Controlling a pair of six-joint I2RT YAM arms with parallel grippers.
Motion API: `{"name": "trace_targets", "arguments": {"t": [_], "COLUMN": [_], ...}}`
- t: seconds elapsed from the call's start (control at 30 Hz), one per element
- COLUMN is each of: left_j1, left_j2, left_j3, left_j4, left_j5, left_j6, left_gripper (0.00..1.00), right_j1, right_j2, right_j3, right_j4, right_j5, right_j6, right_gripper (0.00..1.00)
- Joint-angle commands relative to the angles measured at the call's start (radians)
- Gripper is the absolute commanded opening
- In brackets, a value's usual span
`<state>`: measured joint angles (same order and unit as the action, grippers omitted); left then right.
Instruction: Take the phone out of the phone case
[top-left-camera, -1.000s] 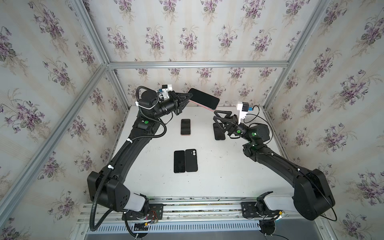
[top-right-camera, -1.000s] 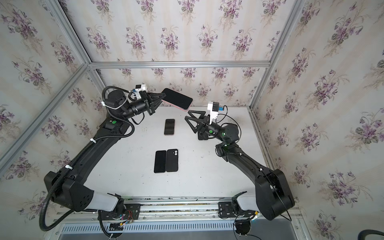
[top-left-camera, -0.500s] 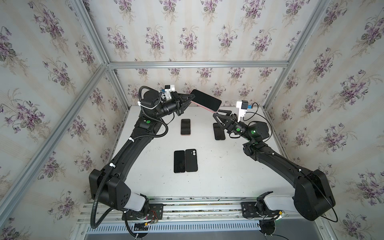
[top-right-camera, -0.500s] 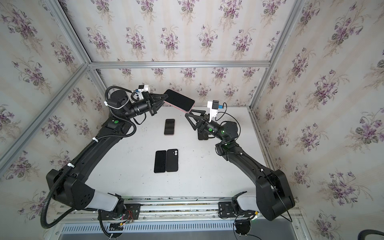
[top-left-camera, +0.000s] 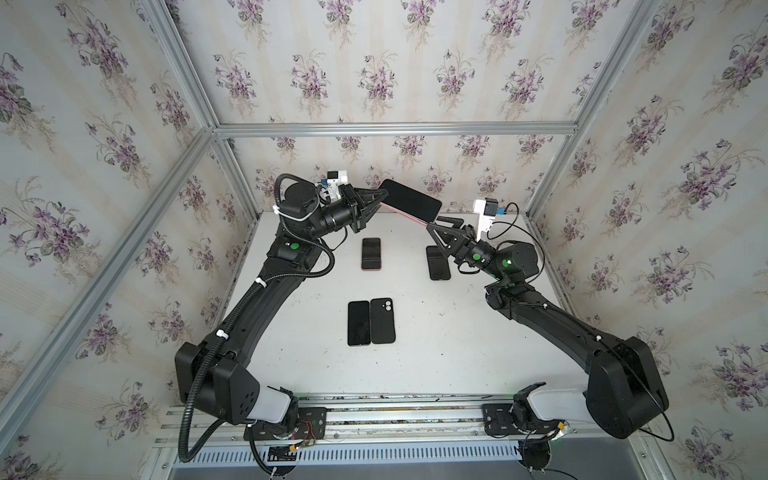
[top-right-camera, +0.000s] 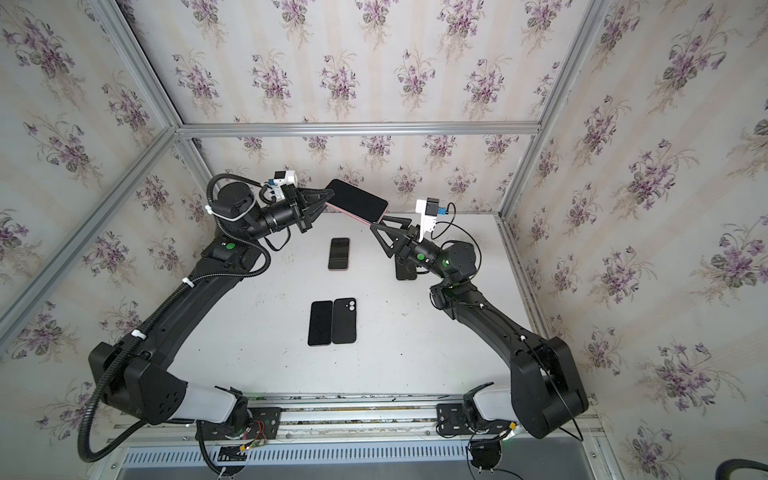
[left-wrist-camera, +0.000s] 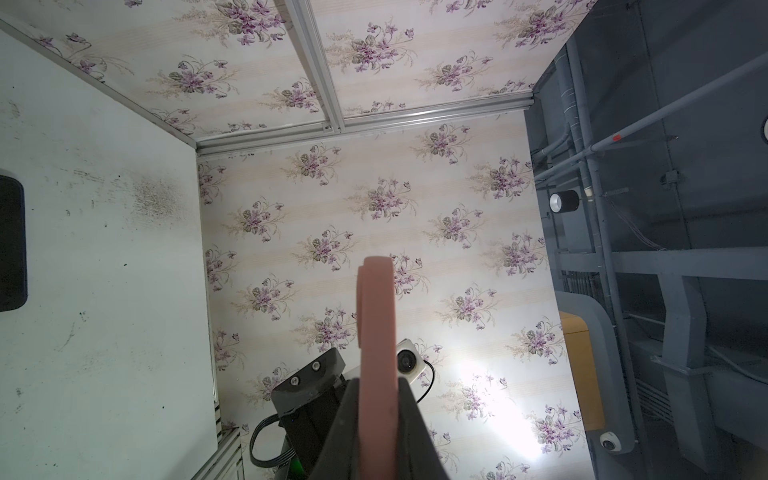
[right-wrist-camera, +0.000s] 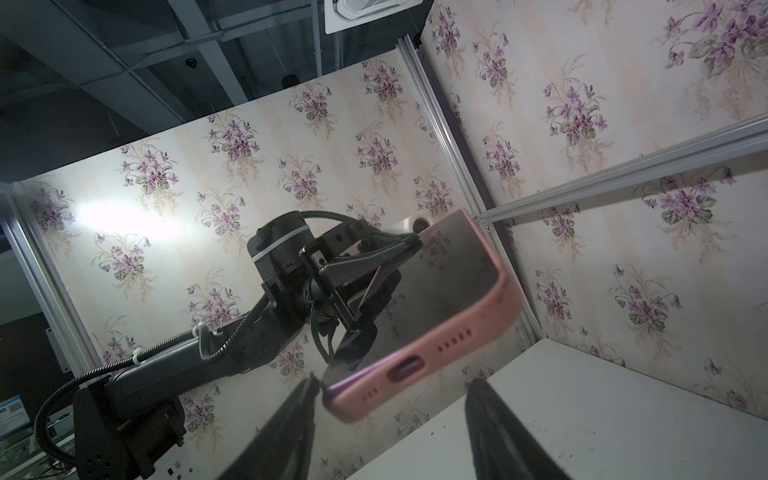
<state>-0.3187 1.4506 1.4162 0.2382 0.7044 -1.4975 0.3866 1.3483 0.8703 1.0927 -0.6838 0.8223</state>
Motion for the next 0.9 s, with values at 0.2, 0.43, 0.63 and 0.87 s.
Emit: {"name": "trace_targets", "arguments": {"t": [0.2,0.43,0.63,0.87], "left_j1": [0.000,-0.003,-0.009,-0.014], "left_j2": [-0.011,-0.009,-0.002,-0.005], "left_j3": [0.000,0.002,0.019,0.013], "left_j4": [0.073,0.074,0.075,0.073], "left_j5": [0.012,0.011,0.014,0.010], "left_j6": [-0.009,-0.015,-0.018,-0.017], "left_gripper": [0.00,0.00,0.00,0.00], "right_j1": [0.002,0.003,0.005,0.006], "right_j2": [0.009,0.024,0.047,0.056], "right_j3": [0.014,0.013,0.020,0.019], "right_j4": [0.056,0.074,0.104,0.149], "right_j5": [-0.011,-0.029,-0.046,-0.038], "right_j6": [0.021,0.014,0.012,0.028], "right_gripper": [0.45,0.25,0.12,0.32]}}
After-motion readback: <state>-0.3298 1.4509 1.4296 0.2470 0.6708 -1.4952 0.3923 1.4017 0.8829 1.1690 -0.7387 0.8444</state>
